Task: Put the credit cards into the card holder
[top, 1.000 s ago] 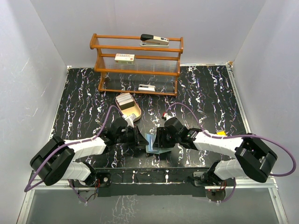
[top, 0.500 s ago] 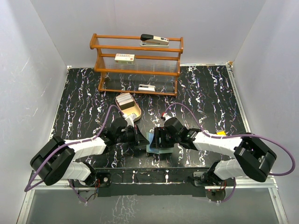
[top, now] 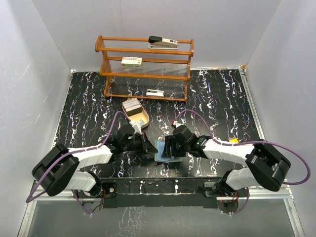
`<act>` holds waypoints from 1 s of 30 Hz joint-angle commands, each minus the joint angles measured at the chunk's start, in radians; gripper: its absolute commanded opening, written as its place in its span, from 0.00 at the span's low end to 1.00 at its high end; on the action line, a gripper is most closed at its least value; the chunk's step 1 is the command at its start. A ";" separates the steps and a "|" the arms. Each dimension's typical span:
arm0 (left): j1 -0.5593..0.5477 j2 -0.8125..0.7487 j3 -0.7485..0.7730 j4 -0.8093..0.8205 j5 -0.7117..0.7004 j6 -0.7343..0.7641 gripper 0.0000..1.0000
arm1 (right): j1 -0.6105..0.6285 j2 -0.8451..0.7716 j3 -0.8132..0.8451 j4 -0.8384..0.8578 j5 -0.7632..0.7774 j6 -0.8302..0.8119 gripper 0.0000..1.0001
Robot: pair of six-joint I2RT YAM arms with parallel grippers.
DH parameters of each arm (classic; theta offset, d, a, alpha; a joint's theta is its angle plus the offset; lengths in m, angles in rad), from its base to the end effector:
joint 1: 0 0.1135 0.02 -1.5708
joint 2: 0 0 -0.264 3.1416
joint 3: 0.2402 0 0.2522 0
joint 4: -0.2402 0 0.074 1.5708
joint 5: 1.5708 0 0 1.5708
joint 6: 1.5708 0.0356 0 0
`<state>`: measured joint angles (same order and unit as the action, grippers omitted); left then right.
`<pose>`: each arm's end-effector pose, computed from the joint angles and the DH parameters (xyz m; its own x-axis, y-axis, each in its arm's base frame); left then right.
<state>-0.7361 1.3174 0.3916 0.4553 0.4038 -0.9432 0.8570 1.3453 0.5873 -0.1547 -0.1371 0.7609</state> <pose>0.1716 -0.1743 0.1610 -0.9071 -0.1826 -0.3792 0.2430 0.5085 -0.8261 0.1580 0.1898 0.1595 -0.9292 -0.0294 -0.3684 -0.2247 0.8363 0.5001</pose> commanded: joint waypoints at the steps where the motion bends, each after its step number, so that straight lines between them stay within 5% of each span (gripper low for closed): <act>1: -0.003 -0.012 -0.006 0.013 0.011 0.007 0.00 | 0.004 -0.036 0.066 -0.119 0.125 -0.014 0.52; 8: -0.003 -0.025 -0.016 -0.004 0.006 0.009 0.00 | 0.004 -0.078 0.156 -0.383 0.346 -0.008 0.52; 14: -0.004 -0.029 -0.028 0.006 0.002 0.004 0.00 | 0.003 -0.161 0.222 -0.477 0.381 0.018 0.50; 26: -0.003 -0.046 -0.039 -0.009 -0.014 -0.014 0.00 | 0.008 -0.151 0.147 -0.166 0.130 0.056 0.43; 30: -0.004 -0.081 -0.032 -0.069 -0.057 -0.023 0.21 | 0.009 -0.086 0.124 -0.101 0.089 0.050 0.48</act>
<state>-0.7361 1.2999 0.3588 0.4351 0.3920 -0.9592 0.8589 1.2087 0.7258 -0.3763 0.0051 0.8017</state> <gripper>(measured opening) 0.122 0.451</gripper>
